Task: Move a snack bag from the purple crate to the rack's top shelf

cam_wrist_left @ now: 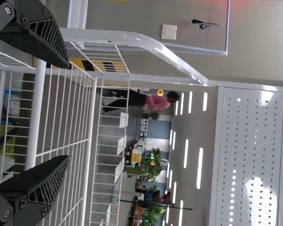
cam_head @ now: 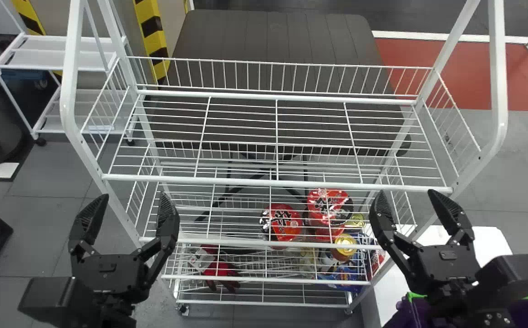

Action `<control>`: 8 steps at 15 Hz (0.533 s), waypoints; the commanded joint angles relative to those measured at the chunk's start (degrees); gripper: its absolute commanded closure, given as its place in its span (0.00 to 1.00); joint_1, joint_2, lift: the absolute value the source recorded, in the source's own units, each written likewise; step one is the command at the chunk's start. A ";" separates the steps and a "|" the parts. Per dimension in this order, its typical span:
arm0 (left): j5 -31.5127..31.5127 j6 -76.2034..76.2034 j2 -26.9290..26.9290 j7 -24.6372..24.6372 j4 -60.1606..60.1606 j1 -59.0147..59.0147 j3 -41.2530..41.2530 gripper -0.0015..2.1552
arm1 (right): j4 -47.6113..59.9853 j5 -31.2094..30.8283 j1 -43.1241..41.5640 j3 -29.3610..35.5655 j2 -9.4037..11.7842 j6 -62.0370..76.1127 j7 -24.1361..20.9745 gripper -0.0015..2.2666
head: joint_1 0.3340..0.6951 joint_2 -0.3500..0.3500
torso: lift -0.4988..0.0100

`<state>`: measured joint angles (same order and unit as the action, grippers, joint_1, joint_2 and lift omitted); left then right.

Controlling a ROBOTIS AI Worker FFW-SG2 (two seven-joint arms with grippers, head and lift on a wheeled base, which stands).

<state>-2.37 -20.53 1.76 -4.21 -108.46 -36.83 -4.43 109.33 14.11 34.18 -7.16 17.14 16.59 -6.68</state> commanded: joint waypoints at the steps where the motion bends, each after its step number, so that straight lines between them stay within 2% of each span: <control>1: 0.00 0.10 0.00 -0.01 0.09 0.00 0.03 0.07 | 0.01 -0.22 -0.17 0.04 0.26 -0.38 0.09 0.08 | 1.00 0.45 | 0.86; 8: -0.44 0.10 0.00 0.08 -0.09 -0.17 -0.14 0.07 | 0.09 -0.48 0.18 -0.05 0.70 1.38 0.53 0.07 | 1.00 0.46 | 0.81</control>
<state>-2.66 -20.43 1.76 -4.14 -108.52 -36.96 -4.48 109.43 13.61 34.25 -7.21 17.72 17.86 -6.14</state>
